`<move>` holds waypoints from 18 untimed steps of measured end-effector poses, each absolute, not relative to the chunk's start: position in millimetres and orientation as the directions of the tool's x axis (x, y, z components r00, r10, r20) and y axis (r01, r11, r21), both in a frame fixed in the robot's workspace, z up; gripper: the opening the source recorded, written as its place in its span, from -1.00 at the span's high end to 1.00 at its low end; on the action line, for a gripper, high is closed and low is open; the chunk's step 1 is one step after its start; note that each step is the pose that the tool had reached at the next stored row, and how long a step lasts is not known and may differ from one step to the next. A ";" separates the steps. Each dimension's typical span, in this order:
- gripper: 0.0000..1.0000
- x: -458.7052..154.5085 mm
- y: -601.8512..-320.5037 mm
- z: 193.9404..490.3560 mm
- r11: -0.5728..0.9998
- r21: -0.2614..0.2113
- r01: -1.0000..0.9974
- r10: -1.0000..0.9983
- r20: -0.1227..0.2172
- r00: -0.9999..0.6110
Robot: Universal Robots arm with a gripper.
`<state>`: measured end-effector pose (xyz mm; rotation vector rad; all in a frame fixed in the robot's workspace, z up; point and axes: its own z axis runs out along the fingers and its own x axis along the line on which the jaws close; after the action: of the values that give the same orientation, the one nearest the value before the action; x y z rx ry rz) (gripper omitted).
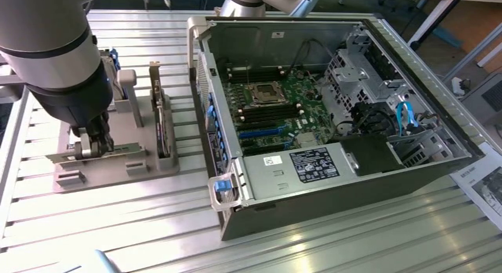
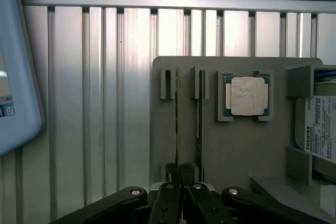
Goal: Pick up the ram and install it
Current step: 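Pick up the ram and move it above insertion slot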
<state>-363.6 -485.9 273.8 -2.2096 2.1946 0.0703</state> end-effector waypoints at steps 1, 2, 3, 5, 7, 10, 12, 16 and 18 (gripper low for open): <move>0.76 -363.4 -485.9 275.4 -0.007 0.013 -1.000 -0.999 -0.052 0.007; 0.76 -363.2 -485.9 277.0 -0.007 0.013 -1.000 -0.999 -0.054 0.007; 0.76 -363.1 -485.9 278.6 -0.007 0.013 -1.000 -0.998 -0.055 0.007; 0.76 -362.8 -485.9 282.4 -0.007 0.013 -1.000 -0.998 -0.057 0.007; 0.76 -362.6 -485.9 285.0 -0.007 0.013 -1.000 -0.998 -0.058 0.007; 0.76 -362.3 -485.9 290.2 -0.007 0.013 -1.000 -0.998 -0.061 0.007; 0.76 -362.0 -485.9 294.3 -0.007 0.013 -1.000 -0.998 -0.062 0.007; 0.76 -361.3 -485.9 301.7 -0.007 0.013 -1.000 -0.998 -0.066 0.007; 0.76 -361.1 -485.9 304.8 -0.007 0.013 -1.000 -0.998 -0.068 0.007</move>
<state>-361.1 -485.9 304.8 -2.2009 2.1855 0.0888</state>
